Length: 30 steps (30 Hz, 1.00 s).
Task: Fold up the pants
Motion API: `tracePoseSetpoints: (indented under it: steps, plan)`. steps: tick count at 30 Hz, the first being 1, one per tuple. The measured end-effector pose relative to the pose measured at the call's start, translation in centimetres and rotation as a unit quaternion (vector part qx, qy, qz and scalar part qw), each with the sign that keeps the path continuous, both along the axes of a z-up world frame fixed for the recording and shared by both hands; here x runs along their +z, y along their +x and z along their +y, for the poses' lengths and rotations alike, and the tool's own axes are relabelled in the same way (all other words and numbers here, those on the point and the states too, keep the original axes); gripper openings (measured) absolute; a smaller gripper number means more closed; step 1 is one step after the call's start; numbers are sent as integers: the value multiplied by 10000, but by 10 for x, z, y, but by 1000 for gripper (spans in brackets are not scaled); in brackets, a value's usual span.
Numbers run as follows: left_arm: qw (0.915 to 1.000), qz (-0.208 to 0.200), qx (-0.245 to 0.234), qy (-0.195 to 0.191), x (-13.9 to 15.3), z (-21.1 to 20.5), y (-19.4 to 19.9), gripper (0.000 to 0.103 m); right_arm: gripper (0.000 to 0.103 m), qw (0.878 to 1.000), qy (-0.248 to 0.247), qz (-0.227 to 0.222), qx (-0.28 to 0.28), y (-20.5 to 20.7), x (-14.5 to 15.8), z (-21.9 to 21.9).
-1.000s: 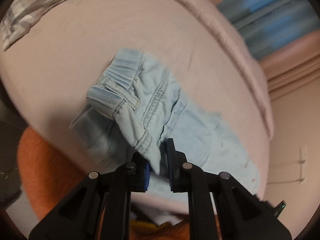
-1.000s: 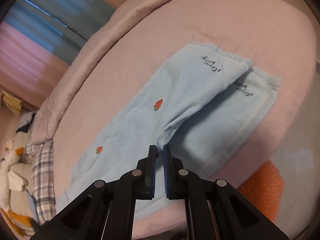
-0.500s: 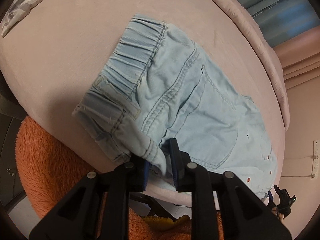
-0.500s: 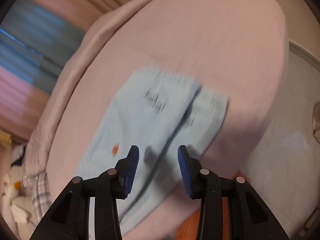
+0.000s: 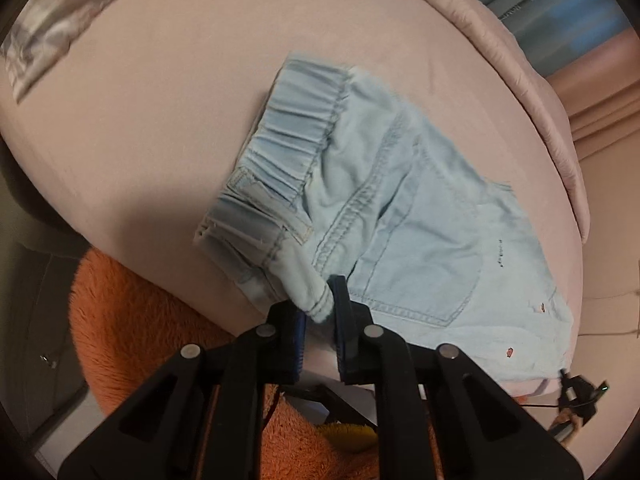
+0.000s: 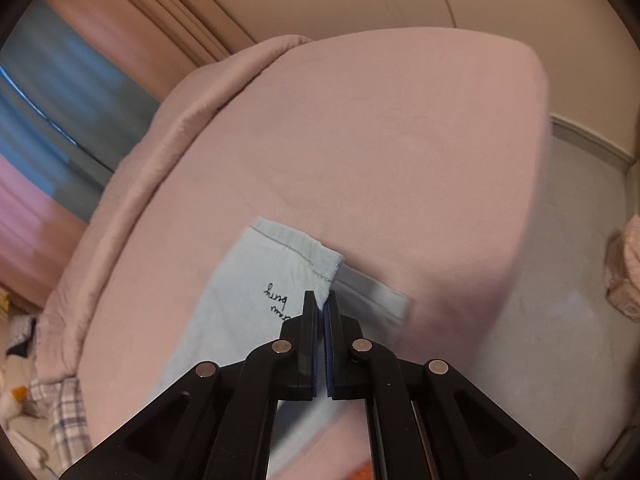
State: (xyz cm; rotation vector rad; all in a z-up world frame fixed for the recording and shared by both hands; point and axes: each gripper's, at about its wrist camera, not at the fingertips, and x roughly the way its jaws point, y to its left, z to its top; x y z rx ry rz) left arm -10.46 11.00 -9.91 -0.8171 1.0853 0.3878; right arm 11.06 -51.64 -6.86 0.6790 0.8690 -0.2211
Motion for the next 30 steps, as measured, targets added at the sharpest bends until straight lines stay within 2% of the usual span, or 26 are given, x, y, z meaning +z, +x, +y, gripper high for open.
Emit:
tracePoseSetpoints:
  steps: [5, 11, 14, 16, 18, 20, 22, 25, 27, 28, 29, 30]
  plan:
    - [10000, -7, -48, 32, 1, 0, 1, 13, 3, 9980, -49, 626, -100, 3, -41, -4]
    - [9993, -332, 16, -155, 10, 8, -11, 16, 3, 9914, -915, 937, 24, 16, -19, 12]
    - [9985, -426, -39, -328, 5, 12, -17, 13, 5, 9887, -1271, 786, 138, 17, 3, 29]
    - [9986, -376, -24, -373, 2, 11, -19, 12, 21, 9879, -1372, 634, 353, 18, 17, 48]
    - [9988, -348, -49, -345, 2, 7, -22, 12, 29, 9864, -1311, 377, 914, 24, 32, 83]
    - [9989, -331, -67, -329, -2, 7, -25, 13, 29, 9795, -1203, 142, 1607, 30, 42, 124]
    - [9988, -294, -60, -387, -7, 8, -27, 15, 29, 9627, -982, -81, 2519, 40, 47, 180]
    - [9987, -345, -72, -364, 0, 9, -30, 16, 29, 9299, -653, -50, 3619, 50, 42, 253]
    - [9992, -335, -54, -193, 9, 11, -35, 31, 29, 8959, -419, 31, 4422, 55, 36, 309]
    - [9991, -420, 41, -37, 16, 16, -39, 42, 29, 8842, -376, 81, 4656, 60, 33, 329]
    - [9984, -546, 145, 68, 21, 20, -42, 49, 29, 8689, -371, 132, 4933, 60, 30, 352]
    - [9974, -662, 238, 143, 24, 24, -44, 50, 29, 8561, -402, 189, 5149, 63, 26, 371]
